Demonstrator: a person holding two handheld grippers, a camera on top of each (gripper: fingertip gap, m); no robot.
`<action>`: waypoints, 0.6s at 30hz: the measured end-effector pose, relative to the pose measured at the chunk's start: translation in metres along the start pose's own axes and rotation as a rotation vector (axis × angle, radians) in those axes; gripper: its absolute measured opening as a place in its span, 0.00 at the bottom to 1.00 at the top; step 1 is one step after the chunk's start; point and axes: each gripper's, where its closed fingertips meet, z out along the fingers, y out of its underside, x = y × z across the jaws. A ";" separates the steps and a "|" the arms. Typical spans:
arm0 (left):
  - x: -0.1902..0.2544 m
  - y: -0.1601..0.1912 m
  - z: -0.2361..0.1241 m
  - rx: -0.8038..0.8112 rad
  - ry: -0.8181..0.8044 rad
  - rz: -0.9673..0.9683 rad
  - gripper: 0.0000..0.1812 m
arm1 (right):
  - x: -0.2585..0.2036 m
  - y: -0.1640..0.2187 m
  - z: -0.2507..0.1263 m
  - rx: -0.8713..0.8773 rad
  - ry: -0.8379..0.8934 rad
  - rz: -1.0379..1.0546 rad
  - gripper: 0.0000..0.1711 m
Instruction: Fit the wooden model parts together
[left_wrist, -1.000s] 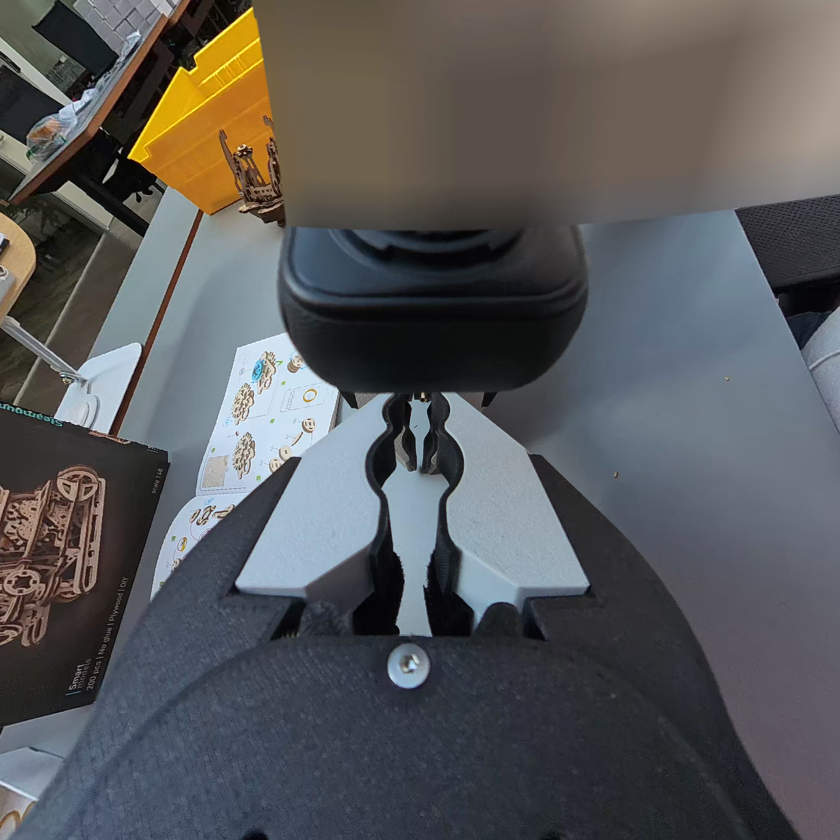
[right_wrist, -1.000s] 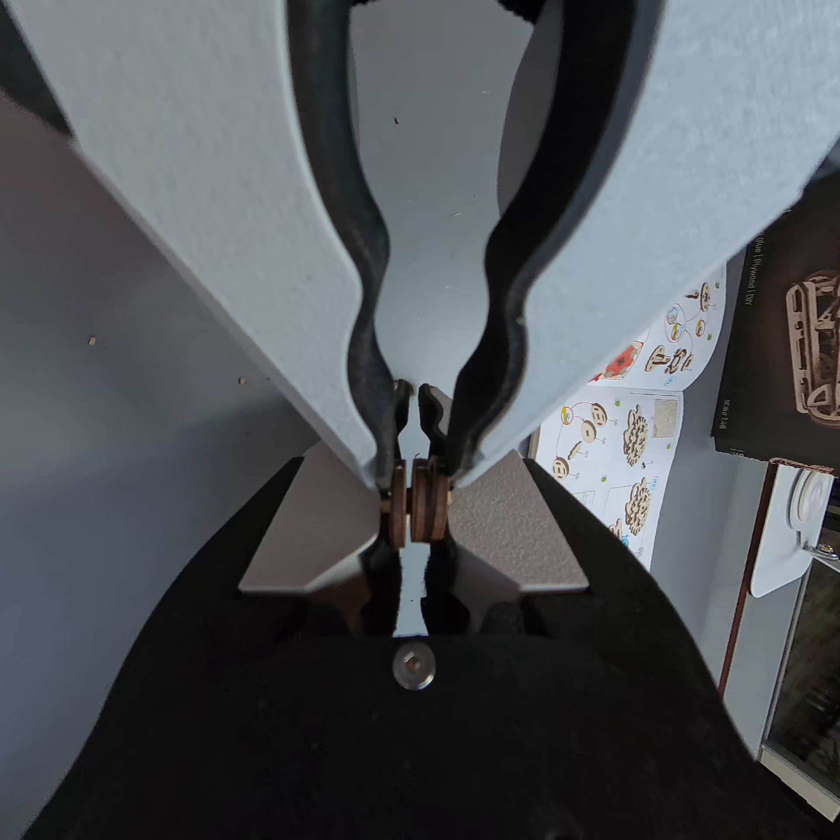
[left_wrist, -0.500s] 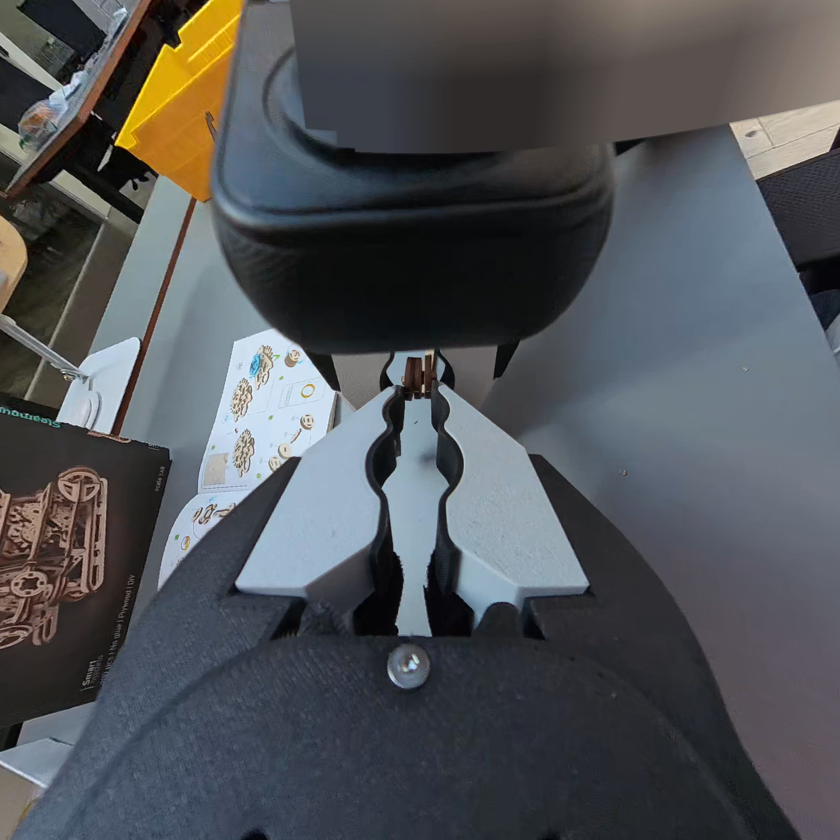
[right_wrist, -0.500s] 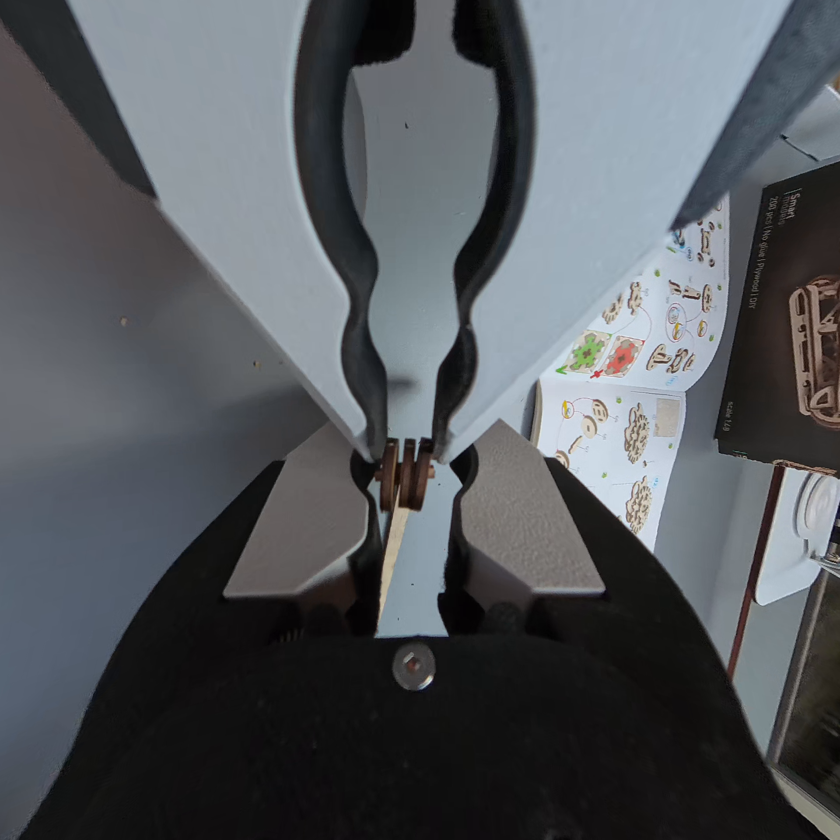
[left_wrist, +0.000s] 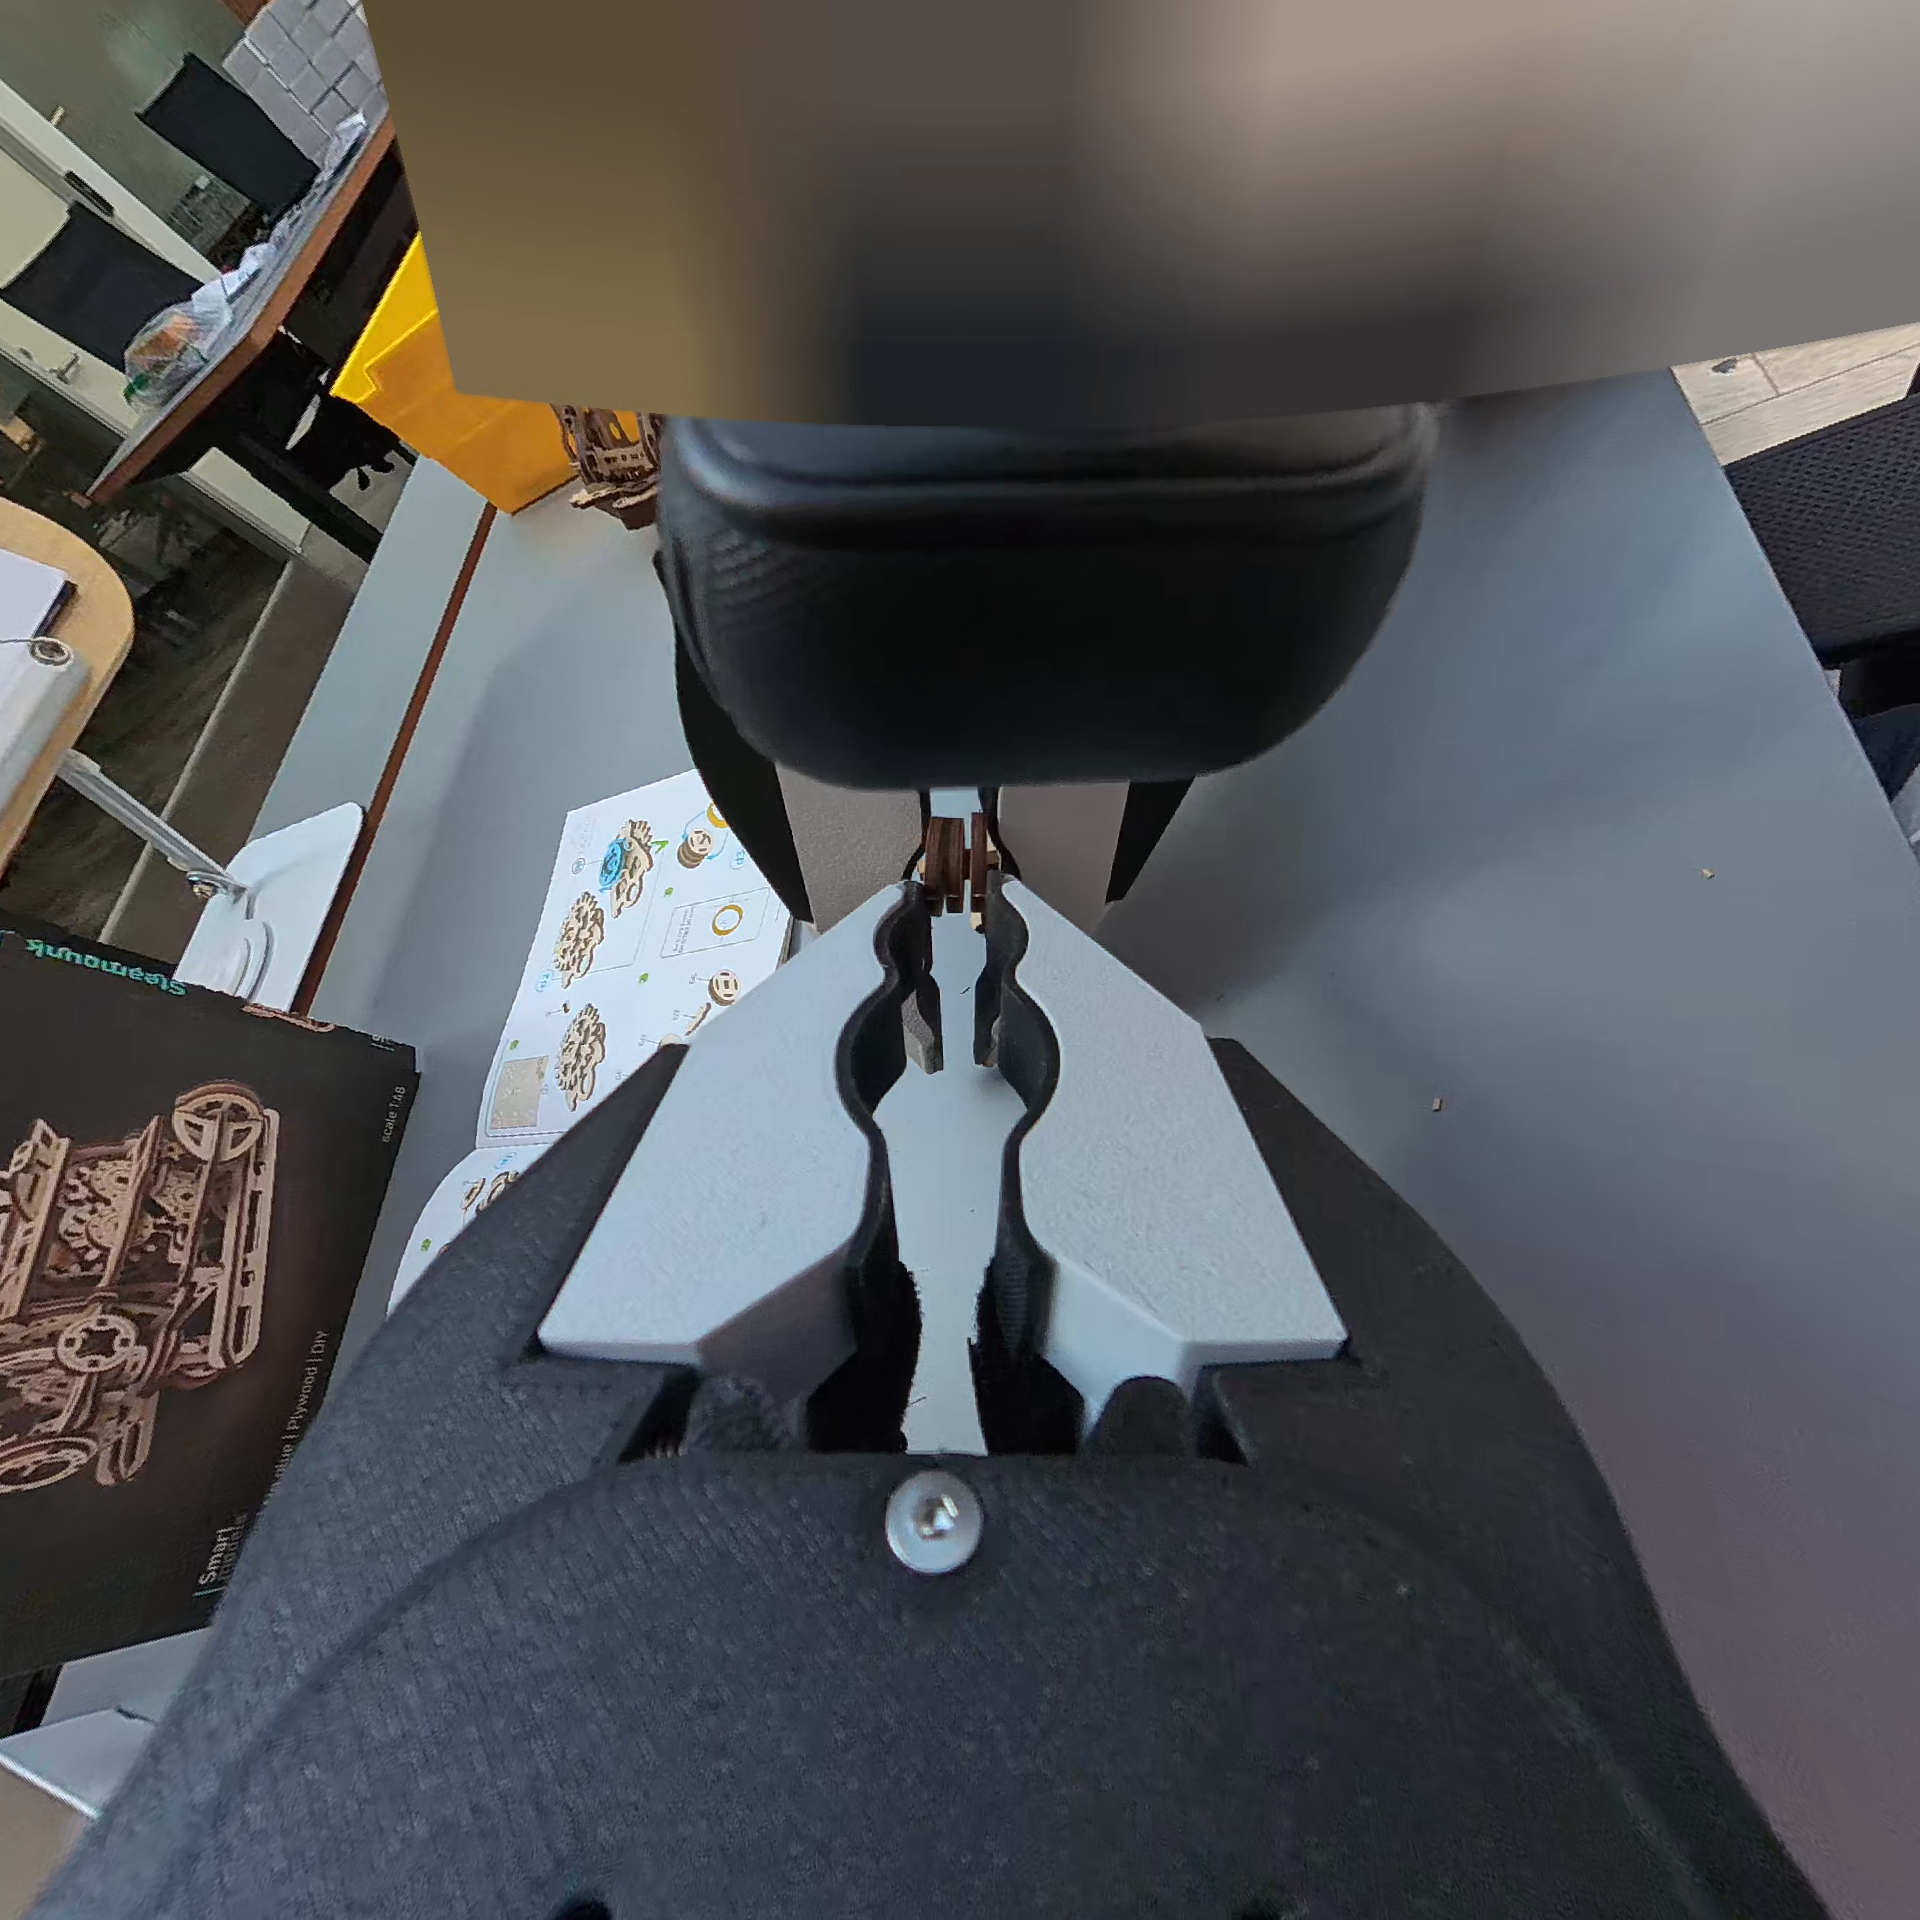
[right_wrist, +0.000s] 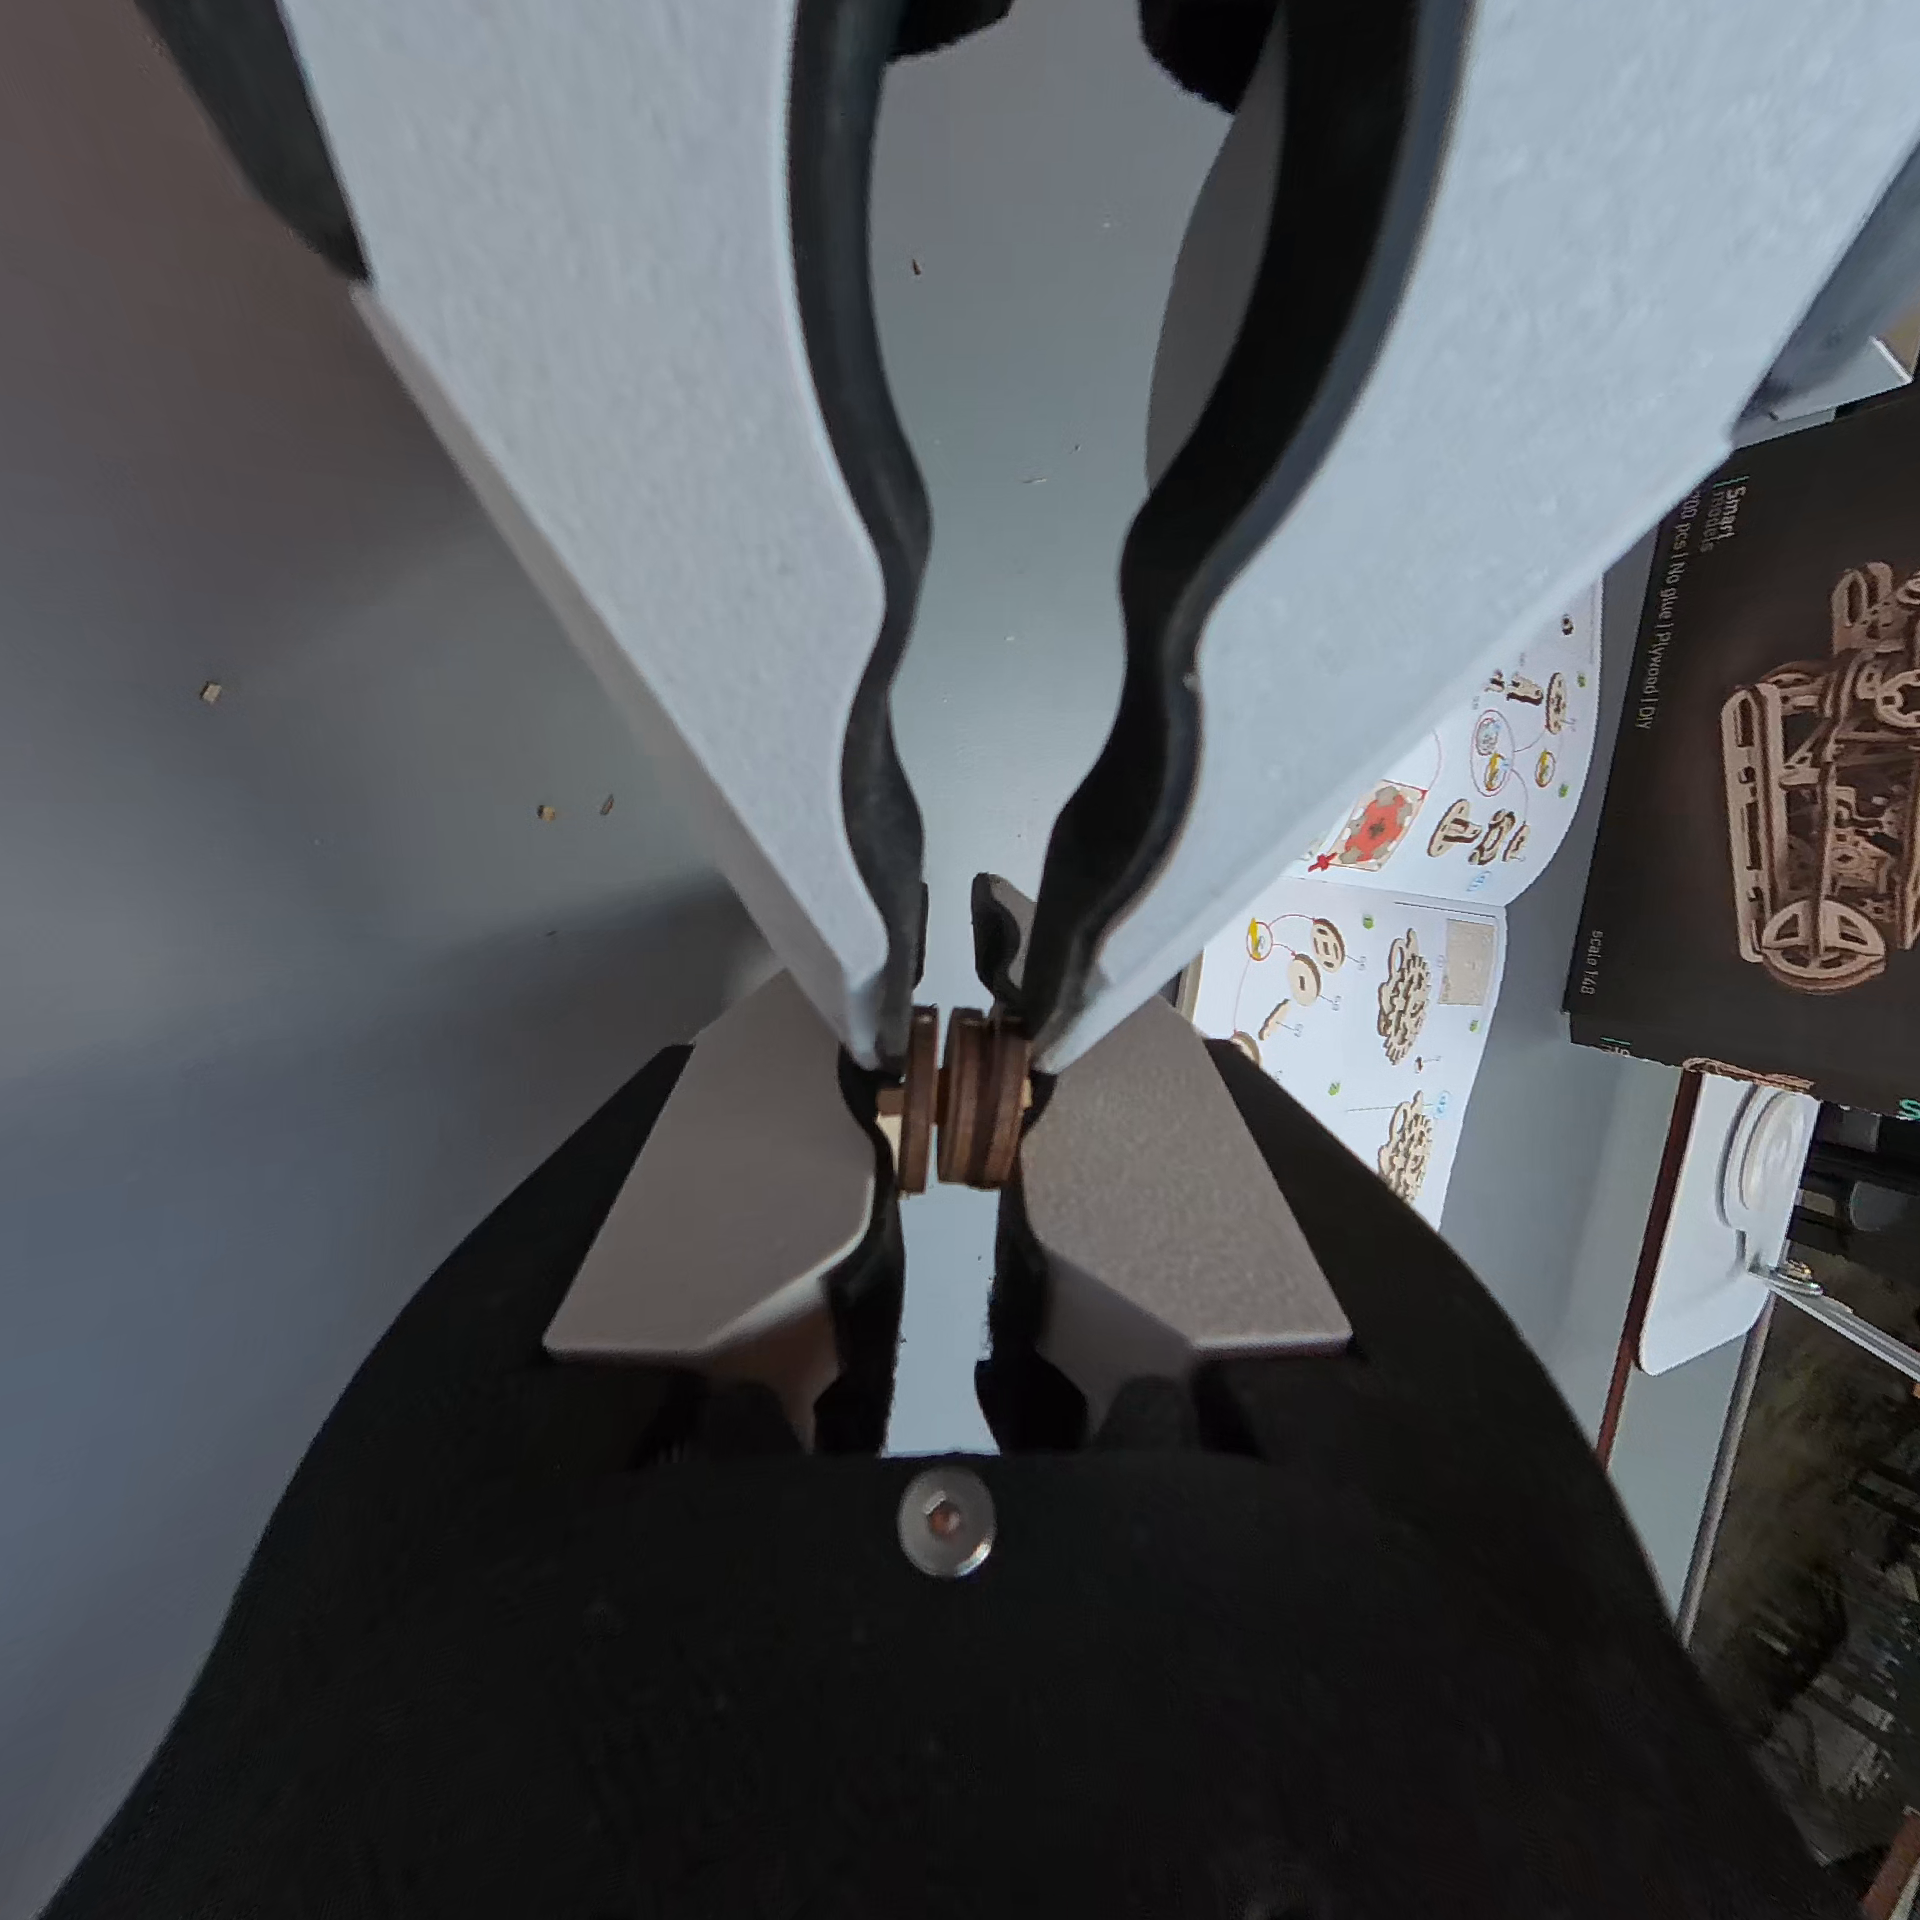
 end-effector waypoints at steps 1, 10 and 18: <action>0.000 0.000 0.001 -0.001 -0.001 0.004 0.05 | 0.000 0.001 0.000 -0.004 -0.001 0.000 0.05; 0.001 -0.004 -0.001 0.024 -0.007 0.025 0.05 | -0.003 -0.005 -0.002 0.030 -0.023 0.024 0.04; 0.009 0.002 0.002 -0.012 0.037 0.027 0.05 | -0.011 -0.002 0.003 0.004 -0.041 -0.005 0.01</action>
